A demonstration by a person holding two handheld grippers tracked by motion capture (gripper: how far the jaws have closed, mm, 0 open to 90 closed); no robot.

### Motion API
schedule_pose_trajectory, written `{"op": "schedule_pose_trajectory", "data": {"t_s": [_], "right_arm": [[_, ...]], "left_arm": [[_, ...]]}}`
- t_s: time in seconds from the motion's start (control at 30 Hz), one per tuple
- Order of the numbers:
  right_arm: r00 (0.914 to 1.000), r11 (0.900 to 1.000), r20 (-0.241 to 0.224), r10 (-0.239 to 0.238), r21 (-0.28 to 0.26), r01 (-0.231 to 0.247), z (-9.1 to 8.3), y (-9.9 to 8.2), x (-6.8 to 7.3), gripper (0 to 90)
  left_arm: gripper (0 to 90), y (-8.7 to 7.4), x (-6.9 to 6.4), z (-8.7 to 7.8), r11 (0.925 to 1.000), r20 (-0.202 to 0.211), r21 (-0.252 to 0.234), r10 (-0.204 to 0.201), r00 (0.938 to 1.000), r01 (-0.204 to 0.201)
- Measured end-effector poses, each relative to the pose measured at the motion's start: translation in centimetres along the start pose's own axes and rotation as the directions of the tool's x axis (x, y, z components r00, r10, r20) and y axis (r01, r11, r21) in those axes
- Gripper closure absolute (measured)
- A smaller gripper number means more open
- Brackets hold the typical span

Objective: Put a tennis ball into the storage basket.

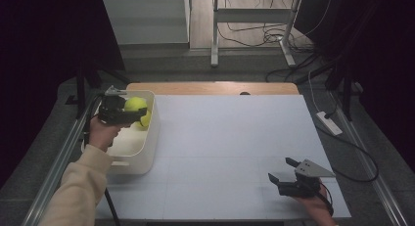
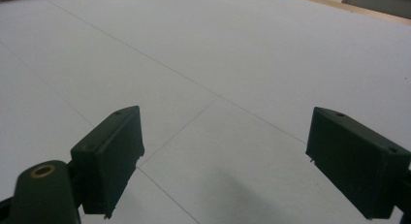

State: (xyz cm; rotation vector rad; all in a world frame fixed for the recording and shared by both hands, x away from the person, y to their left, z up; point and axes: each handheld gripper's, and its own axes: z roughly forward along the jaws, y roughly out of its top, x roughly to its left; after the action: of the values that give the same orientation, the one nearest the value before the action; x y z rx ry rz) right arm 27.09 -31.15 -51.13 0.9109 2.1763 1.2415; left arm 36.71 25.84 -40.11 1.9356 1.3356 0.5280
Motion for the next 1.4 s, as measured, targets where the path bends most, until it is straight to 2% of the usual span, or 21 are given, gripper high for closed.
{"op": "schedule_pose_trajectory", "data": {"t_s": [0.17,0.57,0.63,0.73,0.97,1.03,1.07,1.4], "right_arm": [[1.0000,1.0000,-0.001,0.000,0.002,0.000,0.0,0.0,0.0,13.1],[1.0000,1.0000,-0.001,-0.001,-0.001,0.001,0.0,0.0,0.0,13.0],[1.0000,1.0000,-0.001,-0.002,0.000,0.002,0.0,0.0,0.0,13.0],[1.0000,1.0000,0.000,-0.002,0.000,0.002,0.0,0.0,0.0,13.0],[1.0000,1.0000,-0.001,0.000,-0.001,0.000,0.0,0.0,-0.1,13.0],[1.0000,1.0000,-0.004,0.002,-0.006,-0.002,0.0,0.0,-0.1,13.0],[1.0000,0.9999,-0.003,0.004,-0.011,-0.004,0.0,0.0,-0.2,13.0],[0.9999,0.9997,-0.007,0.016,-0.016,-0.016,-0.2,-0.1,-0.4,13.0]], "left_arm": [[26.2,-0.2,0.1,0.2,0.9999,0.000,0.014,0.002,1.0000,-0.002],[25.4,-0.2,0.2,-0.1,1.0000,-0.002,-0.001,-0.005,1.0000,0.005],[18.1,-0.1,0.2,-0.2,0.9998,-0.017,-0.017,-0.012,0.9998,0.011],[13.6,0.0,0.0,-0.5,0.9992,-0.020,-0.038,-0.014,0.9997,0.013],[10.8,0.1,-0.7,-1.3,0.9969,0.013,-0.079,0.004,0.9999,-0.003],[10.4,0.2,-0.9,-1.4,0.9961,0.027,-0.089,0.003,0.9996,0.000],[10.3,0.2,-1.0,-1.7,0.9953,0.047,-0.097,0.005,0.9989,0.000],[11.8,-0.7,-1.7,-2.8,0.9871,0.105,-0.160,0.005,0.9945,0.012]]}}
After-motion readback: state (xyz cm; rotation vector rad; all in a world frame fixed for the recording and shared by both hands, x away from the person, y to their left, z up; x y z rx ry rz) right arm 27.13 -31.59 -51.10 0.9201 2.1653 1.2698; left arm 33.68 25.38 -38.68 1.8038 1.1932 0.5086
